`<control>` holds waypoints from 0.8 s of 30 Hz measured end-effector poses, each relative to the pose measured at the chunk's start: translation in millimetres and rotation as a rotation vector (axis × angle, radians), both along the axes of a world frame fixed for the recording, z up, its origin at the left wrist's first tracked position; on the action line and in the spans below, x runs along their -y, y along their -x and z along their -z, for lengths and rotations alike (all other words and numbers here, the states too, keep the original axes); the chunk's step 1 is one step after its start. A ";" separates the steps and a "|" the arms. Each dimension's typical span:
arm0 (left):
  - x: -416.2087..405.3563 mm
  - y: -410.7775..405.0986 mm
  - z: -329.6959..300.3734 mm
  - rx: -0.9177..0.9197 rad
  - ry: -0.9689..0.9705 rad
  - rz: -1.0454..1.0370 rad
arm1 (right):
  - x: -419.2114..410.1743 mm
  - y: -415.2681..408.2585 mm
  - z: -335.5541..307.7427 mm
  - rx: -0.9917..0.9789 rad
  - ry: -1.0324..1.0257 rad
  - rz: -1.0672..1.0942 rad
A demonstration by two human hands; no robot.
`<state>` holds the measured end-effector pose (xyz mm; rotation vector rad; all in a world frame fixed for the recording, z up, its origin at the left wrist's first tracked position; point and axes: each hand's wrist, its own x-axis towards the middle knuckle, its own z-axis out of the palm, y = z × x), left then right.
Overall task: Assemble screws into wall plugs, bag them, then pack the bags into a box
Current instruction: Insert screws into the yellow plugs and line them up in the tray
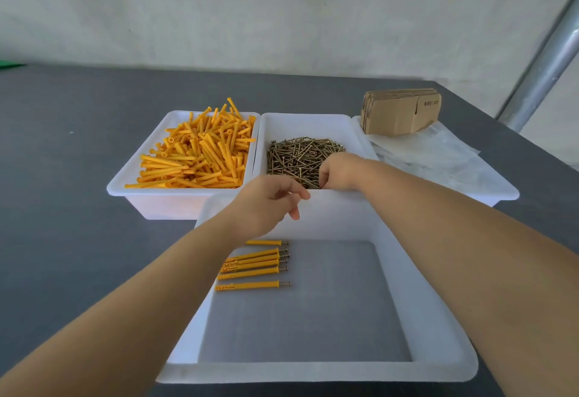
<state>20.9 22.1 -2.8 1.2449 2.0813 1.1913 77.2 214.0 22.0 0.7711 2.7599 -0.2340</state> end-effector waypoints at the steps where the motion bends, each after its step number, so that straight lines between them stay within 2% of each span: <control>1: 0.5 0.3 3.0 0.069 0.009 -0.007 | 1.1 0.2 -0.7 0.009 -0.010 -0.026; 3: 2.4 2.4 8.5 0.170 0.010 -0.019 | 1.6 0.8 1.3 -0.042 -0.045 -0.056; 5: 4.4 5.5 12.7 0.218 0.008 -0.019 | -1.1 -1.2 8.5 -0.207 -0.051 -0.032; 9: 4.8 7.8 19.1 0.191 -0.009 -0.025 | -6.5 -13.3 19.3 -0.564 0.004 0.017; 15: 4.4 6.0 21.4 0.139 -0.059 0.018 | 10.1 -47.6 7.4 -0.848 0.447 0.061; 18: 6.0 6.1 19.8 0.139 -0.117 0.027 | 27.8 -65.4 7.7 -0.923 0.645 0.049; 22: 6.3 5.2 18.3 0.166 -0.122 0.036 | 45.7 -68.6 22.2 -1.066 0.941 0.225; 24: 6.3 4.5 18.4 0.187 -0.120 0.040 | 49.7 -66.8 27.8 -1.124 1.013 0.281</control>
